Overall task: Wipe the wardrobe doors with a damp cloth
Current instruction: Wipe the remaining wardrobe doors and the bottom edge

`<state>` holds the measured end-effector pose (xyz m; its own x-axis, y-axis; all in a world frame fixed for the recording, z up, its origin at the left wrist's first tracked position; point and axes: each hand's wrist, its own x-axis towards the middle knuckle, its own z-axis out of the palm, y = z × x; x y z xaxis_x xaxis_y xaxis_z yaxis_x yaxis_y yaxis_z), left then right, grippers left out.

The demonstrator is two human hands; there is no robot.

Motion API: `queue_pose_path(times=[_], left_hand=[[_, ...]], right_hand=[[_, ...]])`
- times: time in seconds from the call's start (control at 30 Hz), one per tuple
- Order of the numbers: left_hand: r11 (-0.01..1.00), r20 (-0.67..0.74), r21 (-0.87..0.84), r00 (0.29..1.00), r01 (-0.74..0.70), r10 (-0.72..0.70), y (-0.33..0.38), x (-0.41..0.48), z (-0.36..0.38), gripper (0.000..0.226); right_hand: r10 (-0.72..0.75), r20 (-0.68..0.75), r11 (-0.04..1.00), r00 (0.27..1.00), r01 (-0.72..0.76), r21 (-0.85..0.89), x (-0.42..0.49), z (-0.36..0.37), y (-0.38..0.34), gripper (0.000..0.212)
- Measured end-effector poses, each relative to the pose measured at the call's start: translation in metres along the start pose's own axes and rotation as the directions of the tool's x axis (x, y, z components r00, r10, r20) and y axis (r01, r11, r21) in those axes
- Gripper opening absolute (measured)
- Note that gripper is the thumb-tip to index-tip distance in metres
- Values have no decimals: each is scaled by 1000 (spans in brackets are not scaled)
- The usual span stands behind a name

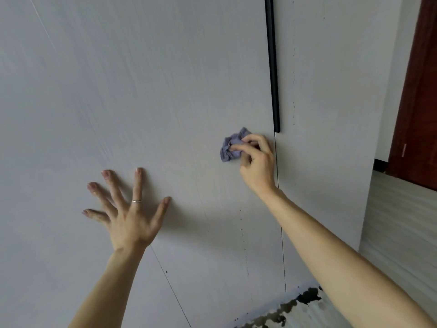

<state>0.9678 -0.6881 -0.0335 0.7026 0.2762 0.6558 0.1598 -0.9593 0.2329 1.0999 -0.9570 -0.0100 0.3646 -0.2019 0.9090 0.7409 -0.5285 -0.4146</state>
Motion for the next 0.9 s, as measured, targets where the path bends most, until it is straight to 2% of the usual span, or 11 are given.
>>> queue_pose_path(times=[0.07,0.17,0.2,0.27,0.33,0.47,0.53,0.67,0.73,0.8,0.9], left_hand=[[1000,10,8,1000,2,-2,0,0,0,94],[1000,10,15,1000,4,-4,-1,-1,0,94],[1000,9,14,1000,0,0,-1,-1,-2,94],[1000,23,6,1000,-1,1,0,-2,-1,94],[1000,20,6,1000,-5,5,-1,-4,-1,95],[1000,20,4,1000,-9,9,-1,-2,-1,95],[1000,21,5,1000,-11,11,0,-1,-1,95],[1000,10,0,1000,-22,22,-1,1,-1,95],[1000,15,-2,1000,-22,22,-1,0,-1,94],[1000,13,9,1000,-24,24,0,-1,0,94],[1000,6,13,1000,-18,18,-2,-2,0,94]], right_hand=[[67,74,998,995,-67,0,-47,-2,12,42],[85,347,995,934,-64,-70,-102,-20,25,35],[96,346,994,933,-70,-86,-104,-24,30,31],[264,226,964,938,-262,-39,-88,-35,43,28],[368,107,930,924,-364,-55,-64,-37,51,37],[611,-35,788,791,-604,122,-58,-28,48,45],[611,-81,788,787,-597,149,-85,-15,36,49],[444,281,880,851,-473,42,-144,-2,30,41],[409,336,900,848,-437,7,-134,-10,38,42],[542,162,832,825,-553,35,-104,-18,47,41],[731,-160,682,663,-709,178,-82,-10,60,39]])
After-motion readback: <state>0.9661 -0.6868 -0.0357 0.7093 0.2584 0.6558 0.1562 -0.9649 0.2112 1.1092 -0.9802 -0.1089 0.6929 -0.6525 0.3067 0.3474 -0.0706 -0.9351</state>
